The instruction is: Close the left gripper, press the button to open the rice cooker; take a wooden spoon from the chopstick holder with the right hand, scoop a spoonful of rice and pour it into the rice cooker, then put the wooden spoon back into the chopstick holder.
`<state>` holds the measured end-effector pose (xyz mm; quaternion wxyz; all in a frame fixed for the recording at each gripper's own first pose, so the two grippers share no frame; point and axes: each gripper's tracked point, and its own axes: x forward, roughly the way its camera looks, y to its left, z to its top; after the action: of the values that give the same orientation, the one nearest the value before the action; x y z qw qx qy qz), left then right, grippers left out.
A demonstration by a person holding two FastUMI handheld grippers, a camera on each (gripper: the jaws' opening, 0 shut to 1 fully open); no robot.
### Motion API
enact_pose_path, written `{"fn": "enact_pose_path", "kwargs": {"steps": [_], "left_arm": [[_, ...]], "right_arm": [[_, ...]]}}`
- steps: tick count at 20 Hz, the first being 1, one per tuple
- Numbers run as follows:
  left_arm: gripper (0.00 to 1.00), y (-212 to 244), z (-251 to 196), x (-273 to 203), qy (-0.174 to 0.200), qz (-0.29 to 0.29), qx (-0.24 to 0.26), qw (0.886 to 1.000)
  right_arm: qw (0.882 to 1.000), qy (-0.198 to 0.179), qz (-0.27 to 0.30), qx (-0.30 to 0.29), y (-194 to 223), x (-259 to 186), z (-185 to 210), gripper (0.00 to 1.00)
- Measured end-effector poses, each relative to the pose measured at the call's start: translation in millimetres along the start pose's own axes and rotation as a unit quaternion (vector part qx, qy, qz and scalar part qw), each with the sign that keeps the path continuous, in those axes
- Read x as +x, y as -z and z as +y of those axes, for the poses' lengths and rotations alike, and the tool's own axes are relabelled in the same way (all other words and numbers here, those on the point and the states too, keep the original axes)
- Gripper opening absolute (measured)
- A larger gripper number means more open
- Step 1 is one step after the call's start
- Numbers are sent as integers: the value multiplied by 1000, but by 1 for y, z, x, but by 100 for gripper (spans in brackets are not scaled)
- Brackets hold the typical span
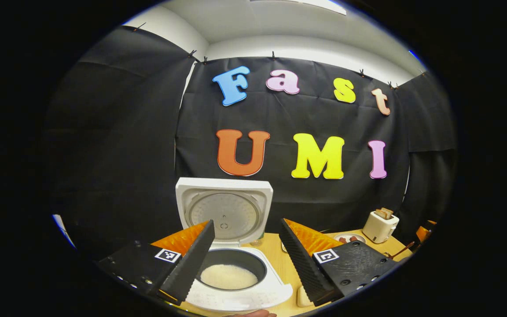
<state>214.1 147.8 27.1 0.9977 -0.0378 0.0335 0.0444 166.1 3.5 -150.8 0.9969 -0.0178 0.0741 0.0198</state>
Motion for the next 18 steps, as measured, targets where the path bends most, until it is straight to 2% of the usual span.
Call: {"fn": "enact_pose_path", "kwargs": {"steps": [1, 2, 3, 4, 5, 6, 7, 8, 9, 10, 11, 12, 15, 17, 18], "left_arm": [[94, -10, 6, 13, -3, -9, 2, 1000], [94, -18, 6, 24, 4, -12, 4, 1000], [94, -24, 5, 35, 12, -11, 8, 1000], [94, -32, 9, 48, 14, -15, 15, 1000], [94, -42, 12, 61, 14, -21, 20, 999], [94, -52, 15, 75, 11, -27, 16, 999], [94, -59, 14, 90, 17, -26, 6, 1000], [94, -60, 9, 103, 26, -19, -6, 999], [94, -62, 12, 117, 21, -17, -12, 1000], [94, -61, 14, 136, 16, -11, -9, 1000], [94, -56, 19, 149, 9, -4, -3, 1000], [94, -51, 24, 163, -1, 5, 3, 1000], [94, -28, 44, 195, -32, 38, 13, 999], [94, -6, 53, 210, -52, 89, 35, 994], [95, -12, 54, 212, -58, 79, 39, 994]], "right_arm": [[1000, -1, -5, -6, -2, -4, 2, 100], [1000, -6, -12, -11, -4, -9, 6, 100], [1000, -7, -17, -14, -5, -13, 9, 96], [1000, -5, -22, -20, -3, -17, 9, 100], [999, 2, -35, -23, -5, -22, 9, 100], [998, 7, -49, -27, -10, -27, 12, 96], [998, 5, -60, -35, -10, -31, 18, 100], [997, -5, -71, -41, -10, -36, 28, 96], [995, -21, -81, -46, -11, -40, 38, 100], [994, -36, -86, -49, -10, -41, 47, 96], [994, -45, -87, -51, -8, -41, 50, 100], [994, -50, -86, -51, -7, -39, 51, 100], [995, -47, -81, -44, -5, -32, 44, 100], [996, -41, -69, -33, 2, -26, 38, 100], [997, -41, -63, -29, 5, -23, 37, 100]]}}
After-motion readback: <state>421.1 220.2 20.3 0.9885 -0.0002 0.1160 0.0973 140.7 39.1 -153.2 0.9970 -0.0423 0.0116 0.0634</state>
